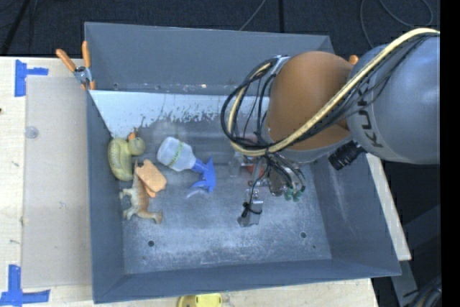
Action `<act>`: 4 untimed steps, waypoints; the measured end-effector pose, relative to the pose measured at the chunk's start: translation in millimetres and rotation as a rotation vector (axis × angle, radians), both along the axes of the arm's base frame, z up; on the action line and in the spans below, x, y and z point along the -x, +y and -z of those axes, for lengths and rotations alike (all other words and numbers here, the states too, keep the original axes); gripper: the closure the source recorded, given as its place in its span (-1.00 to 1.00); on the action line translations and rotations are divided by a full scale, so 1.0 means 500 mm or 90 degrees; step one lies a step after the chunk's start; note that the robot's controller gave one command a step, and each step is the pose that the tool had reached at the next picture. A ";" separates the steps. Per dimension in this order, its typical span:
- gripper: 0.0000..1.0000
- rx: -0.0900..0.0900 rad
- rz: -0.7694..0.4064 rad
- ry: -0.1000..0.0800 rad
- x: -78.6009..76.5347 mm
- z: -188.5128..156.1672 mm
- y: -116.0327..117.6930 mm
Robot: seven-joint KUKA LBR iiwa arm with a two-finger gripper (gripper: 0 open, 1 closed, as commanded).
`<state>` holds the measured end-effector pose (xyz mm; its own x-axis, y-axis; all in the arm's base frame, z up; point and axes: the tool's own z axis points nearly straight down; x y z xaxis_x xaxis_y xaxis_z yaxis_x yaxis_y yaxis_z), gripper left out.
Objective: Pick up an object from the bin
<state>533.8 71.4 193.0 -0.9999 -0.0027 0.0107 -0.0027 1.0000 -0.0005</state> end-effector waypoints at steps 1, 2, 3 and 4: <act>-1.00 0.000 0.001 -0.005 -0.003 -0.009 -0.001; -1.00 0.000 0.002 -0.006 -0.004 -0.008 0.000; -1.00 -0.001 0.020 -0.001 0.002 0.034 0.023; -1.00 0.000 -0.010 -0.001 0.009 0.028 0.018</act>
Offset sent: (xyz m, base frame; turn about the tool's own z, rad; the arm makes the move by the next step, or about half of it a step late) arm 0.0462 0.0592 -0.0714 0.1303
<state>529.4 80.3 178.9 -0.9998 -0.0182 0.0096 -0.0182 0.9998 -0.0003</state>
